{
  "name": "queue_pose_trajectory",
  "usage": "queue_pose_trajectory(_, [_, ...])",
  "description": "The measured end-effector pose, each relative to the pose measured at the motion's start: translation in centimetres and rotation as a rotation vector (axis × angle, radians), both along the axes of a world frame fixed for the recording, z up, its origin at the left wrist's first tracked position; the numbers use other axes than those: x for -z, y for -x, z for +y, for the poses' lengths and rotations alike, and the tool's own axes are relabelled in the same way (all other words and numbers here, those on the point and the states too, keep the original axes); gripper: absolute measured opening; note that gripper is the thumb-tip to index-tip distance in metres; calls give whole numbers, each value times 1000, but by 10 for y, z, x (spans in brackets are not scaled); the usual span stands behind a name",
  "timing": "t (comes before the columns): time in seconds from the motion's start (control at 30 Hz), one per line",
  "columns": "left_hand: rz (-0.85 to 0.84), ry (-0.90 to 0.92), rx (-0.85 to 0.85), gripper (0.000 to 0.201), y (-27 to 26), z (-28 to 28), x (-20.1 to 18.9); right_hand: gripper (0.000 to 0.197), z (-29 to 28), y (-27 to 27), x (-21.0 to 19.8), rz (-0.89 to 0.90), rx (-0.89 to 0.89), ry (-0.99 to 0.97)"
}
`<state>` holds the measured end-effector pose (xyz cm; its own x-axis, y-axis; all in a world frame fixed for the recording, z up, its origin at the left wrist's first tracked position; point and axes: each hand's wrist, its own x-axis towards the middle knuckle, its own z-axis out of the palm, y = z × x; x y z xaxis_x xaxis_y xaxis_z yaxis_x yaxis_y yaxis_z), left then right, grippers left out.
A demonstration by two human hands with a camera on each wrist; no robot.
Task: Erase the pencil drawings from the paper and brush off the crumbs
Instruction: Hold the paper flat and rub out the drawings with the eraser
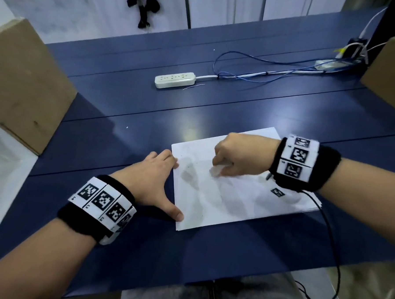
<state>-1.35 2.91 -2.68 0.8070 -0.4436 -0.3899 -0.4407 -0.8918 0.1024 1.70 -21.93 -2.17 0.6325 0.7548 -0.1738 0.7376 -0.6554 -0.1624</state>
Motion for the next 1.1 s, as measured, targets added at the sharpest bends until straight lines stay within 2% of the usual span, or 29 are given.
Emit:
queue_pose_trajectory(0.1, [-1, 2, -12, 132, 0, 1, 1, 24, -1, 26, -5, 242, -101, 63])
queue_pose_trajectory(0.17, [-1, -3, -7, 132, -1, 1, 2, 21, -4, 31, -4, 301, -117, 91])
queue_pose_trajectory(0.3, [0, -8, -5, 133, -2, -1, 1, 31, -2, 0, 0, 35, 45, 38])
queue_pose_trajectory(0.37, [-1, -9, -3, 133, -1, 0, 1, 30, -4, -5, 2, -9, 76, 3])
queue_pose_trajectory(0.43, [-4, -9, -8, 133, -1, 1, 1, 28, -4, 9, -1, 48, -14, 4])
queue_pose_trajectory(0.5, [-2, -11, -14, 133, -1, 1, 2, 20, -3, 29, -5, 210, -113, 62])
queue_pose_trajectory(0.57, [-1, -14, -11, 133, -1, 0, 2, 20, -4, 34, -5, 285, -145, 104])
queue_pose_trajectory(0.77, [10, -10, -6, 134, -1, -1, 0, 28, -8, -7, 7, -64, 67, 50])
queue_pose_trajectory(0.83, [9, -7, -13, 133, -1, 0, 0, 29, -8, 5, 5, -39, 6, 40])
queue_pose_trajectory(0.93, [5, -4, -13, 132, -1, 0, 1, 24, -7, 36, -4, 237, -134, 73])
queue_pose_trajectory(0.97, [4, -5, -10, 131, -1, -1, 1, 22, -7, 39, -4, 274, -144, 101])
queue_pose_trajectory(1.03, [2, -8, -9, 131, -1, -1, 1, 25, -6, 27, -1, 190, -95, 97])
queue_pose_trajectory(1.1, [-1, -10, -7, 131, -1, -2, 1, 36, -9, 6, 1, 43, 4, 71])
